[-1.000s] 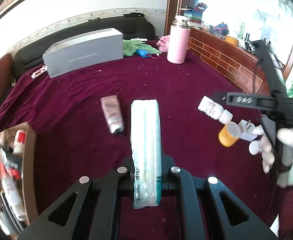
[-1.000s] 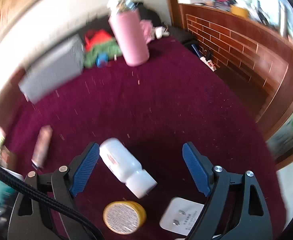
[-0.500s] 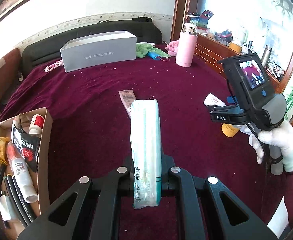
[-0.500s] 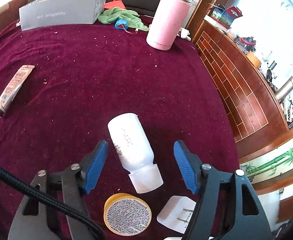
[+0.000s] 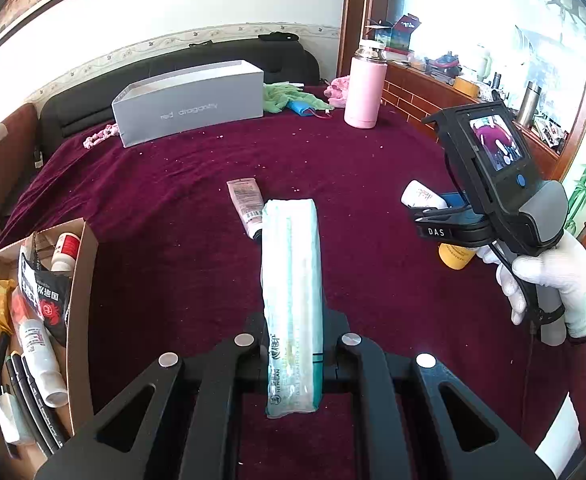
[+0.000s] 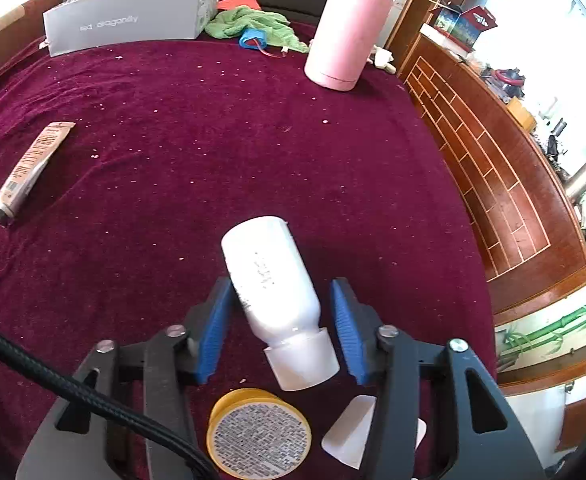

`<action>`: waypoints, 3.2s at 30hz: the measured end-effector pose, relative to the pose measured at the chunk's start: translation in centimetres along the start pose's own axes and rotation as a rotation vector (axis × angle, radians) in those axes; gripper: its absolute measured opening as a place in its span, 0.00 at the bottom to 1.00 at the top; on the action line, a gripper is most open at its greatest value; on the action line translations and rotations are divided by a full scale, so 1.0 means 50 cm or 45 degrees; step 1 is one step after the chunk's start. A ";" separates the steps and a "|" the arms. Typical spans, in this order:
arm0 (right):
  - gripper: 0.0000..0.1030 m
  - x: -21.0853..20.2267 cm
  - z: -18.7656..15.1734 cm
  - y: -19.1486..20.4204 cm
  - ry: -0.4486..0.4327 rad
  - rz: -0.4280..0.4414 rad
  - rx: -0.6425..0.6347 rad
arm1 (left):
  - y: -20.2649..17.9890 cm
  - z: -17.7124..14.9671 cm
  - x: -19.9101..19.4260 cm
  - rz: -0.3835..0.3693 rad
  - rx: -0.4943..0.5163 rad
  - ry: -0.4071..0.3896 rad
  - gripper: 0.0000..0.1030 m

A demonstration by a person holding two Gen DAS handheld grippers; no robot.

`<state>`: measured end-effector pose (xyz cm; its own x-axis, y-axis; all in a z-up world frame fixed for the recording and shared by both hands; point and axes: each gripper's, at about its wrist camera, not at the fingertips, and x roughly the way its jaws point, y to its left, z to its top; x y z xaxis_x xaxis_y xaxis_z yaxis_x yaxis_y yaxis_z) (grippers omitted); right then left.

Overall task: Organize objects
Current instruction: 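Grasp the white bottle with the right gripper while the left gripper holds the tissue pack, then lift the tissue pack and white bottle off the table with both grippers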

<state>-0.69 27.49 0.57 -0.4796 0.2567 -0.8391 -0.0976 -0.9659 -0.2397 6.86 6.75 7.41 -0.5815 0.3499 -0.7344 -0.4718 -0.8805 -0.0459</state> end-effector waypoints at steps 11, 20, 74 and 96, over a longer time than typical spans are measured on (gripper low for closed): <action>0.35 -0.001 -0.004 0.006 -0.010 0.021 -0.003 | -0.007 -0.003 0.003 -0.012 0.002 0.009 0.09; 0.35 0.000 -0.004 0.004 -0.013 0.032 0.007 | -0.009 -0.007 0.004 -0.019 -0.003 0.013 0.09; 0.32 -0.052 -0.014 -0.011 -0.060 0.148 0.066 | -0.015 -0.022 0.000 -0.054 -0.017 0.035 0.09; 0.32 -0.154 -0.042 0.024 -0.139 0.313 0.070 | 0.004 -0.047 -0.034 -0.069 -0.055 0.007 0.09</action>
<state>4.73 24.44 5.70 -0.5855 0.0118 -0.8106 -0.0122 -0.9999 -0.0057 9.34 5.23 7.06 -0.5521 0.3957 -0.7339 -0.4736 -0.8733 -0.1146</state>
